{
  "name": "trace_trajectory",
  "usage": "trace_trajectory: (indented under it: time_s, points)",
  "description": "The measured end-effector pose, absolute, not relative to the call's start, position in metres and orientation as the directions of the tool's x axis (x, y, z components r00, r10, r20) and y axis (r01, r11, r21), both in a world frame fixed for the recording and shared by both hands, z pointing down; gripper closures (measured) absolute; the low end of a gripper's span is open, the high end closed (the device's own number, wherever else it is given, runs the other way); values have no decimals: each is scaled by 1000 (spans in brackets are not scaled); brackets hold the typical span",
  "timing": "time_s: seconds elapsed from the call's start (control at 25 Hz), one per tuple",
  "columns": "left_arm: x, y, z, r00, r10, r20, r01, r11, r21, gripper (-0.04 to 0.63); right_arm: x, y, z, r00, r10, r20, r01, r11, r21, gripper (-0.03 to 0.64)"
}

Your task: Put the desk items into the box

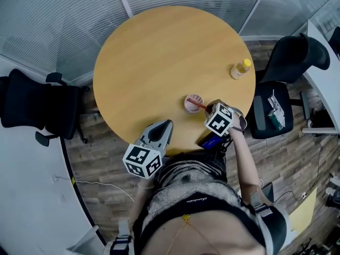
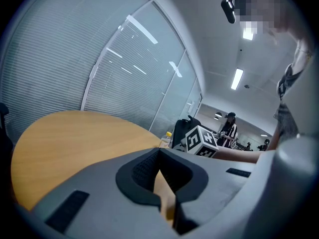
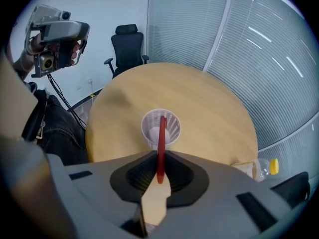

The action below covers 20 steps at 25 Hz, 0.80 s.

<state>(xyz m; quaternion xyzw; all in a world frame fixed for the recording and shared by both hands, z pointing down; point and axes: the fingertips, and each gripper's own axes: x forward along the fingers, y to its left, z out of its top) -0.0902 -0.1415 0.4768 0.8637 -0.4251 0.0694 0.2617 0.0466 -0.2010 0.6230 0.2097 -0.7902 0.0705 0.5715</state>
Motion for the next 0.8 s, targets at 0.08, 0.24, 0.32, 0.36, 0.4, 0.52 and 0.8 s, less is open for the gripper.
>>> trace_trajectory:
  time_s: [0.08,0.24,0.32,0.36,0.4,0.52,0.8]
  points:
    - [-91,-143,478,628,-698,344,-771,-501,393,577,45,-203,624,-255,-249,934,-404,905,130,555]
    - [-91,-146,480,628,-696,347,-772,-499,395,577,43,-204,626,-258,-236,937,-397,910,120,555]
    - [-92,-147,481,627,-698,346,-772,-497,395,577,41,-206,628,-257,-238,937,-395,911,123,555]
    - [-93,-148,481,626,-700,344,-773,-496,396,577,40,-206,628,-256,-239,937,-394,911,124,555]
    - [-94,-149,480,625,-702,342,-773,-494,398,577,40,-207,627,-255,-238,937,-394,911,124,555]
    - [-97,-149,480,622,-704,342,-775,-491,398,577,36,-208,625,-276,-236,932,-404,908,110,555]
    - [-99,-155,483,619,-702,352,-777,-486,399,577,25,-217,625,-355,-239,904,-448,892,60,555]
